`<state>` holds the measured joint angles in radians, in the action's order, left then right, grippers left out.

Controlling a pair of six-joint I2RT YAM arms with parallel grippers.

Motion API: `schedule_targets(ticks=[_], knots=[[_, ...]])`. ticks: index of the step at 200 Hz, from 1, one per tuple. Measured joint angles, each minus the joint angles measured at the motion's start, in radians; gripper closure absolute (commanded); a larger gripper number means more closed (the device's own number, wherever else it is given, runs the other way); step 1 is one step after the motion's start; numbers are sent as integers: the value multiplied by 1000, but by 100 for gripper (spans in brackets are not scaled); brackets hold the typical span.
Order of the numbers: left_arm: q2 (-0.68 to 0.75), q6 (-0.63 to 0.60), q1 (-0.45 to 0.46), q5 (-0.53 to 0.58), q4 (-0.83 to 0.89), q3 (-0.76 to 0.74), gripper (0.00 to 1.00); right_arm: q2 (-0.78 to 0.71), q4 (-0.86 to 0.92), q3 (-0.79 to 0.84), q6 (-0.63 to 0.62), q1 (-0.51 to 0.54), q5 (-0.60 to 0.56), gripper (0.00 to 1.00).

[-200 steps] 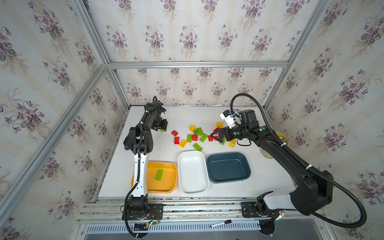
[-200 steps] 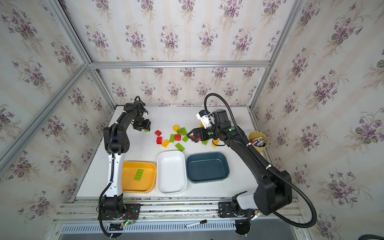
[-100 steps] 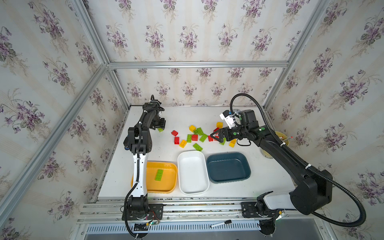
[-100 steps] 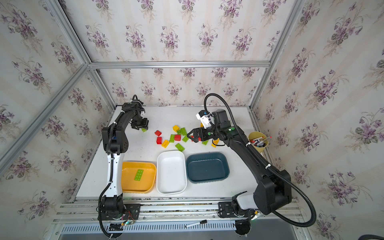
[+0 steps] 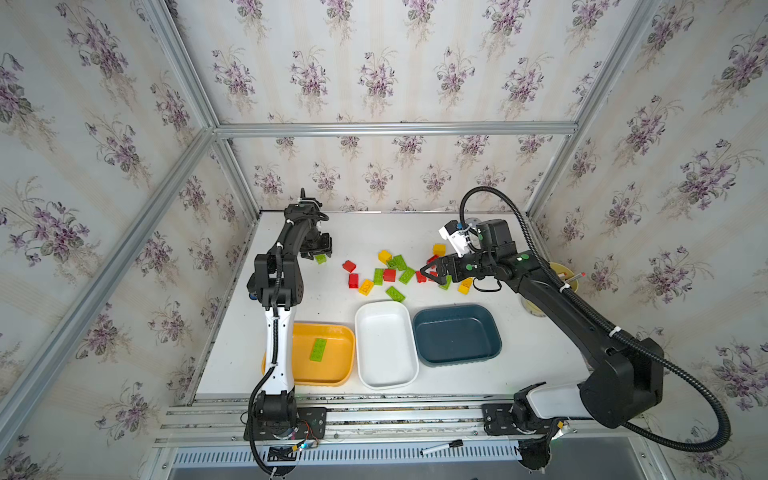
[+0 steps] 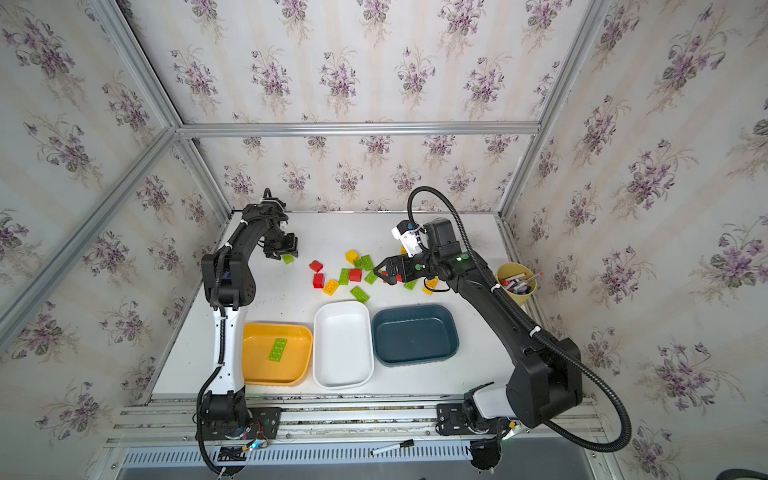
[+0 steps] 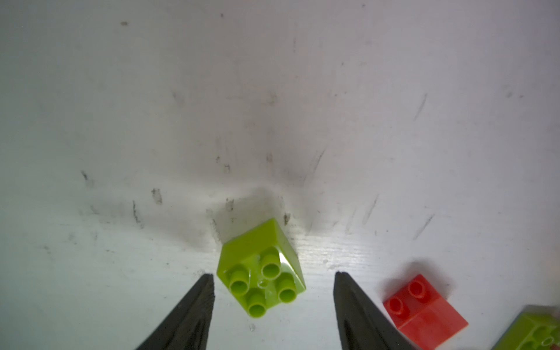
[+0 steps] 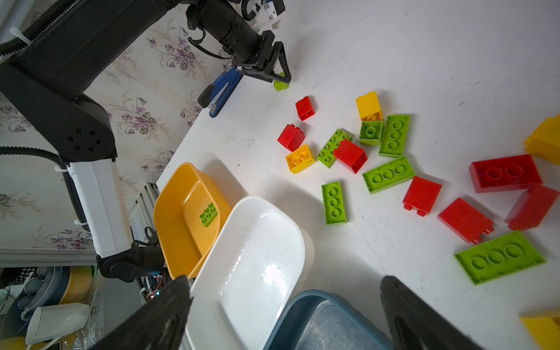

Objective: Sort the legos into containers by color
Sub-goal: 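Lower the left gripper and close it on the small green brick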

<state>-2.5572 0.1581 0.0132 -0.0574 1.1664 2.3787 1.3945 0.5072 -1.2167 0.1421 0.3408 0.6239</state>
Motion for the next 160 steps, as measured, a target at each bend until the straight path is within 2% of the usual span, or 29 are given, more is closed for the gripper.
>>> schedule_targets(ticks=[114, 118, 160], knots=[[-22, 87, -13, 27, -32, 0, 44, 17, -5, 0, 0, 0, 7, 0], [-22, 89, -13, 27, -34, 0, 49, 19, -5, 0, 0, 0, 7, 0], [-25, 109, -14, 31, -59, -9, 57, 26, -13, -7, 0, 0, 23, 0]])
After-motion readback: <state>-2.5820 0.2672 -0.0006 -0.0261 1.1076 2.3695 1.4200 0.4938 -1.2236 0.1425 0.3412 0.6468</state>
